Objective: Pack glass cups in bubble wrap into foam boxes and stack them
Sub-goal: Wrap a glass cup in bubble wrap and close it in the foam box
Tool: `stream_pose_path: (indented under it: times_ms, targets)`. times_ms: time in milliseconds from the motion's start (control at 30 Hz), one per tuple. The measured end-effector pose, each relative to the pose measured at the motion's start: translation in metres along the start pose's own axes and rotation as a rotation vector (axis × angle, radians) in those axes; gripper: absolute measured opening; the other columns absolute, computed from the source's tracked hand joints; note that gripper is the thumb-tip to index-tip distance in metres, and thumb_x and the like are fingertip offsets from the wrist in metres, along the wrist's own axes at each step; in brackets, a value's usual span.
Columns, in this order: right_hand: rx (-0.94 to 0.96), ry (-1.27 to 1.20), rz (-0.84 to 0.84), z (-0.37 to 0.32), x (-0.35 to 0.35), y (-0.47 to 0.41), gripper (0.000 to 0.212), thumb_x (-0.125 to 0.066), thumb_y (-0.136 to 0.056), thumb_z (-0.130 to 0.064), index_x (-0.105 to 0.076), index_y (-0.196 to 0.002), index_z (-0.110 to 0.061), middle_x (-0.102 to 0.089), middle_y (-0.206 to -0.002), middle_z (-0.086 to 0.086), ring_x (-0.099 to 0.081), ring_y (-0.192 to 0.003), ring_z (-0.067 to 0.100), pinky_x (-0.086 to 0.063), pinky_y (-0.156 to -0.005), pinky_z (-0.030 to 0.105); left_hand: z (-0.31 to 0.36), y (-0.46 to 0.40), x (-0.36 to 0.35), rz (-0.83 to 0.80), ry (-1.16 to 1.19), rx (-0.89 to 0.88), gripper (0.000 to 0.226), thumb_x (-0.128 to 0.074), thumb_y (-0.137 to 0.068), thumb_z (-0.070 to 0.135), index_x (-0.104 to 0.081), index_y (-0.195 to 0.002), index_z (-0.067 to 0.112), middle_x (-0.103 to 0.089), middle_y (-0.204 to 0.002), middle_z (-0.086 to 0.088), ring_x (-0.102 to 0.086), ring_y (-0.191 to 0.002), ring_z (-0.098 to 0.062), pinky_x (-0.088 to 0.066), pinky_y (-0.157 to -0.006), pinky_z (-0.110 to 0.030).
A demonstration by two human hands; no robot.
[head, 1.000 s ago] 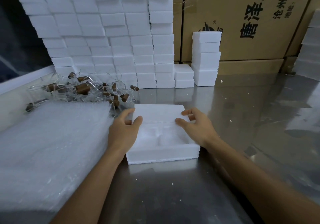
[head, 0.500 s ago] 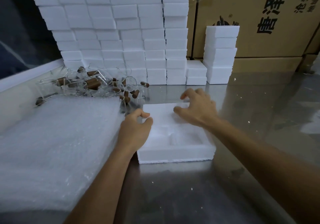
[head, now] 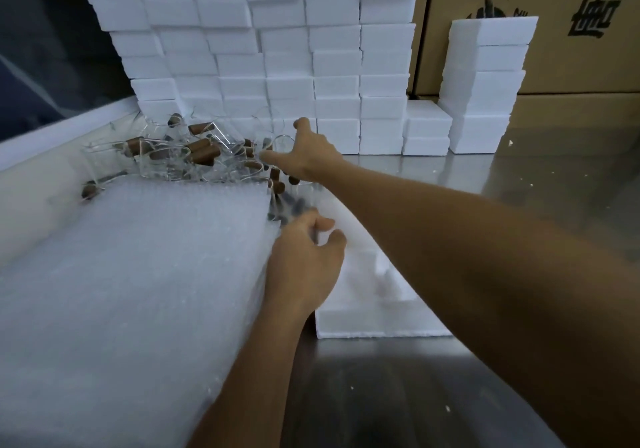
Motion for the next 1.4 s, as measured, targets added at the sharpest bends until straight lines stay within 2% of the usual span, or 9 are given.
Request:
stream_pose_path:
  times_ms: [133, 467, 700, 833, 933, 1067, 1167, 1300, 1400]
  targets:
    - [-0.026, 0.100, 0.007, -0.004, -0.019, -0.016, 0.085, -0.068, -0.076, -0.068, -0.034, -0.136, -0.018, -0.061, -0.121, 0.007, -0.059, -0.110, 0.032, -0.049, -0.094, 0.047, 0.006, -0.001, 0.000, 0.001, -0.034, -0.045, 0.009, -0.061, -0.094, 0.028, -0.062, -0.097, 0.020, -0.065, -0.096, 0.007, -0.059, -0.081, -0.010, -0.037, -0.056, -0.007]
    - [0.021, 0.121, 0.202, -0.010, -0.009, -0.017, 0.062, -0.059, -0.084, -0.059, -0.043, -0.129, -0.019, -0.063, -0.114, 0.004, -0.061, -0.105, 0.030, -0.049, -0.089, 0.045, 0.012, 0.002, 0.000, -0.004, -0.019, -0.059, 0.006, -0.058, -0.095, 0.028, -0.060, -0.092, 0.023, -0.064, -0.085, 0.006, -0.057, -0.071, -0.010, -0.036, -0.057, -0.015]
    - [0.111, -0.137, 0.319, -0.021, 0.034, 0.002, 0.061, -0.068, -0.084, -0.043, -0.036, -0.128, -0.015, -0.058, -0.118, 0.006, -0.060, -0.096, 0.029, -0.051, -0.078, 0.042, 0.001, 0.002, -0.001, 0.016, 0.025, 0.009, 0.010, -0.063, -0.093, 0.031, -0.064, -0.103, 0.029, -0.052, -0.104, 0.021, -0.056, -0.099, -0.007, -0.048, -0.074, -0.019]
    - [0.147, -0.230, 0.339, -0.018, 0.057, 0.023, 0.062, -0.074, -0.081, -0.038, -0.040, -0.130, -0.022, -0.055, -0.116, 0.006, -0.057, -0.096, 0.024, -0.044, -0.073, 0.033, 0.002, 0.001, -0.001, 0.010, 0.012, -0.001, 0.002, -0.062, -0.091, 0.032, -0.062, -0.093, 0.032, -0.050, -0.107, 0.024, -0.052, -0.082, 0.013, -0.033, -0.061, -0.003]
    - [0.179, -0.324, 0.326, -0.012, 0.075, 0.050, 0.065, -0.072, -0.085, -0.043, -0.041, -0.141, -0.029, -0.055, -0.120, 0.008, -0.056, -0.102, 0.019, -0.045, -0.081, 0.030, 0.001, 0.000, -0.002, 0.001, 0.011, 0.000, 0.003, -0.063, -0.090, 0.033, -0.063, -0.093, 0.032, -0.050, -0.108, 0.023, -0.044, -0.073, 0.032, -0.035, -0.053, -0.003]
    - [0.175, -0.427, 0.280, 0.005, 0.094, 0.095, 0.071, -0.064, -0.091, -0.051, -0.033, -0.153, -0.035, -0.057, -0.123, 0.007, -0.056, -0.109, 0.017, -0.047, -0.096, 0.034, -0.001, 0.000, -0.002, -0.012, 0.049, 0.035, 0.010, -0.061, -0.090, 0.038, -0.066, -0.091, 0.030, -0.056, -0.106, 0.024, -0.053, -0.077, 0.012, -0.044, -0.068, -0.022]
    - [0.161, -0.527, 0.239, 0.021, 0.104, 0.132, 0.058, -0.061, -0.095, -0.048, -0.044, -0.148, -0.032, -0.059, -0.110, -0.008, -0.058, -0.108, 0.014, -0.053, -0.097, 0.046, 0.005, 0.001, 0.002, 0.000, 0.046, 0.040, 0.019, -0.059, -0.091, 0.041, -0.066, -0.080, 0.028, -0.054, -0.082, 0.027, -0.053, -0.074, 0.003, -0.043, -0.066, -0.021]
    - [0.159, -0.558, 0.233, 0.043, 0.118, 0.178, 0.020, -0.063, -0.096, -0.036, -0.072, -0.106, -0.020, -0.059, -0.087, -0.022, -0.059, -0.094, 0.004, -0.061, -0.075, 0.037, 0.017, 0.003, 0.014, 0.096, -0.049, -0.011, 0.018, -0.063, -0.091, 0.036, -0.064, -0.074, 0.031, -0.058, -0.134, 0.010, -0.053, -0.123, -0.015, -0.040, -0.099, -0.029]
    - [0.163, -0.573, 0.226, 0.056, 0.128, 0.205, 0.019, -0.065, -0.095, -0.030, -0.065, -0.085, -0.014, -0.057, -0.081, -0.010, -0.057, -0.083, 0.001, -0.059, -0.059, 0.028, 0.044, 0.014, 0.027, 0.230, -0.154, -0.176, 0.011, -0.062, -0.091, 0.027, -0.068, -0.083, 0.023, -0.062, -0.124, 0.003, -0.059, -0.111, -0.023, -0.044, -0.090, -0.030]
Point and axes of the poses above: each hand's wrist, its own y-axis away from the middle knuckle, its own x-axis out of the back of the hand, z = x × y, the point moved 9 cm from there along -y, towards the middle knuckle
